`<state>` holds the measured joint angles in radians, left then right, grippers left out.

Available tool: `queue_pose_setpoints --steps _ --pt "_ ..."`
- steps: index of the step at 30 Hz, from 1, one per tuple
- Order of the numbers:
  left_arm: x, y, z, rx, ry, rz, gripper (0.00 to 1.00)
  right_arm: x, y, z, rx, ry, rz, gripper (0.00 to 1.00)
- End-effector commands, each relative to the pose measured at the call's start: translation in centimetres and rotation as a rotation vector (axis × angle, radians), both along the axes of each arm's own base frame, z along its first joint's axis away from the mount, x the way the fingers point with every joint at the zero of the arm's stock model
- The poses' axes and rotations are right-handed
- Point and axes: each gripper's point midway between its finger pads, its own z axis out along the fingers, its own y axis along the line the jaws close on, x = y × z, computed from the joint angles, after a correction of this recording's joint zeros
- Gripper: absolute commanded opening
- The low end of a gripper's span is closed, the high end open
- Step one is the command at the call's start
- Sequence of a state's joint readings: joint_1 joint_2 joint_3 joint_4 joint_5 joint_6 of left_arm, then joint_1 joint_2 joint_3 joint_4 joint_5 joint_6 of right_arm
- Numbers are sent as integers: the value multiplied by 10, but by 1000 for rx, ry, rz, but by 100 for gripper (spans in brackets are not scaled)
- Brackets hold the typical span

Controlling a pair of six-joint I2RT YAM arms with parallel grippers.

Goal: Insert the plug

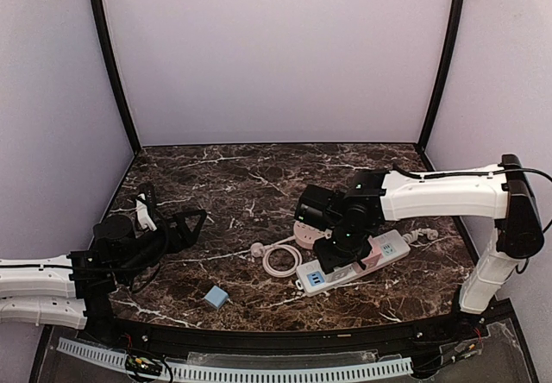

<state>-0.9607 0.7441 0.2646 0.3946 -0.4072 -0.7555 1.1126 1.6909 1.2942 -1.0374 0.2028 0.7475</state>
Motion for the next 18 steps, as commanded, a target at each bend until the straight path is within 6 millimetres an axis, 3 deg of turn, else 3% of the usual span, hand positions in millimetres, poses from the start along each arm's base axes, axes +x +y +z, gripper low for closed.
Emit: queue_pose_setpoints --steps 1,18 --pt "-2 0 -6 11 7 -6 99 0 -7 -9 -22 7 -34 0" --pt "-3 0 -8 8 13 -10 99 4 -22 -18 -119 38 -43 0"
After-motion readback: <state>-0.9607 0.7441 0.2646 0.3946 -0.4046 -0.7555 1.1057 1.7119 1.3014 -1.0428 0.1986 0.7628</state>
